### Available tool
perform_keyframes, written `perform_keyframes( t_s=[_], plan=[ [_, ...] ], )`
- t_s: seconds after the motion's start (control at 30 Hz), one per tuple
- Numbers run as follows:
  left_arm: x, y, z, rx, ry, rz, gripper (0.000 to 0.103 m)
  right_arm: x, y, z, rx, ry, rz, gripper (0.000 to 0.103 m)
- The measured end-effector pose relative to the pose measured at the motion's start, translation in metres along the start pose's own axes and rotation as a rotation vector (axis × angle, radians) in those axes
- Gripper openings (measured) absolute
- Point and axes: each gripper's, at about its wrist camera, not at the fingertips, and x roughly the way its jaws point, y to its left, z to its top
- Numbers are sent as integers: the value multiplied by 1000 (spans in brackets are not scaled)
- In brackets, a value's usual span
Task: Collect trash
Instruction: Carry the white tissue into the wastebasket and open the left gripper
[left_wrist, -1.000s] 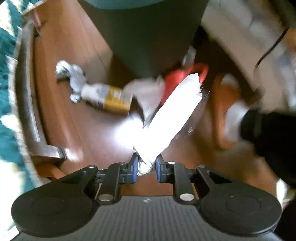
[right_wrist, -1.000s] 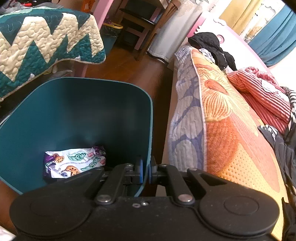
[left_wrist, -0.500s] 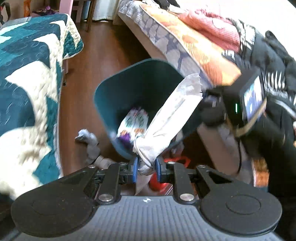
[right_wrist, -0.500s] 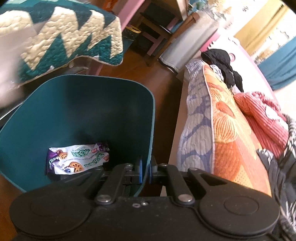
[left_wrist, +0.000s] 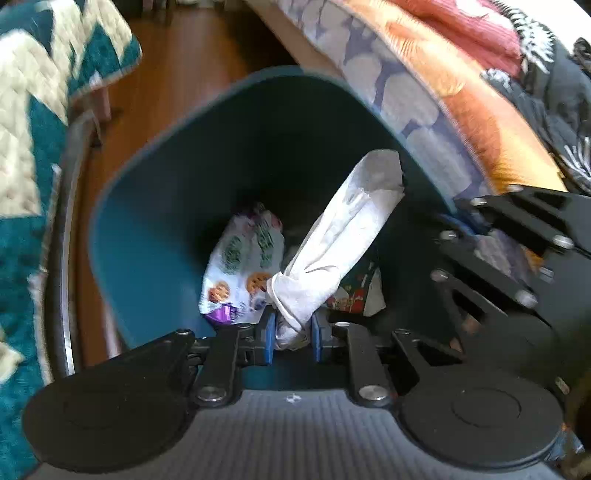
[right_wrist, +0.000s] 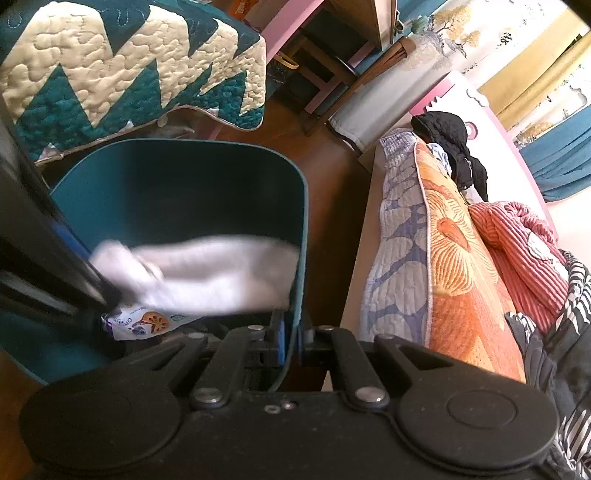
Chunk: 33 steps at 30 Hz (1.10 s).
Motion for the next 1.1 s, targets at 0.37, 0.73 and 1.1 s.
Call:
perform_keyframes(
  t_s=[0.37, 0.73, 1.1],
  plan=[
    [52, 0, 9, -46, 59, 52, 24, -4, 0, 1, 17, -14, 31, 4],
    [42, -9, 6, -36, -6, 49, 67, 0, -4, 1, 22, -14, 30, 4],
    [-25, 4, -8, -23, -118, -12, 70, 8, -16, -3, 75, 11, 27, 5]
  ],
)
